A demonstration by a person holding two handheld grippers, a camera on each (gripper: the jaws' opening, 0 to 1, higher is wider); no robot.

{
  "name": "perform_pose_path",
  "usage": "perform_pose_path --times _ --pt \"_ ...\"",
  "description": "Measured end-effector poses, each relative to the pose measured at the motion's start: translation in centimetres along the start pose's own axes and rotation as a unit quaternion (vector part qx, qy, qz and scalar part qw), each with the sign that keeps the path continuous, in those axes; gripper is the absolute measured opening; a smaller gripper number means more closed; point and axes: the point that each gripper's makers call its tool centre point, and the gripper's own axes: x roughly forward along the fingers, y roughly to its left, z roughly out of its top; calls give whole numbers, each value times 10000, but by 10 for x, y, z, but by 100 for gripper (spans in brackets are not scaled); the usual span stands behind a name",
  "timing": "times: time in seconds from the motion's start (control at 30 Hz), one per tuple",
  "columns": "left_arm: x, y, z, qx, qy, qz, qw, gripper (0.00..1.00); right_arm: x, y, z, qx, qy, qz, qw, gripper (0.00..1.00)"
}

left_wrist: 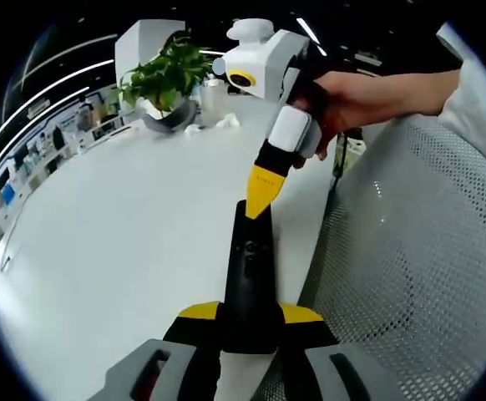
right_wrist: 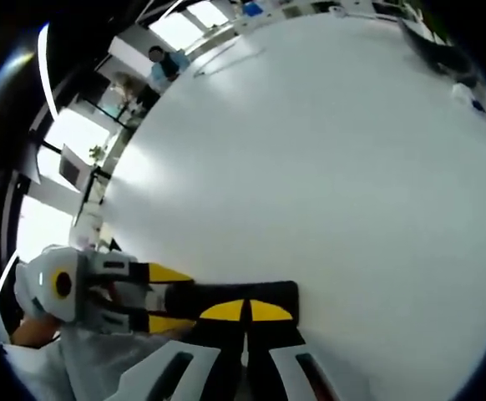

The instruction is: Press the specified remote control buttons in sequence, fully releasing each button before pressing the next.

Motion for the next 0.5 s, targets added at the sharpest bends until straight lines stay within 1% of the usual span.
perform_pose_path --times 0.2,0.3,0.37,0.5 --pt "0 0 0 3 -6 -7 10000 25 0 -2 0 245 -11 96 9997 0" --pt "0 0 0 10 -6 -11 10000 25 0 -2 0 299 -22 112 9995 0" --pt "0 0 0 12 -7 -11 10000 25 0 -1 0 260 -33 89 9996 0" --pt "1 0 0 9 -8 -12 10000 25 0 0 0 50 -35 -10 10000 0"
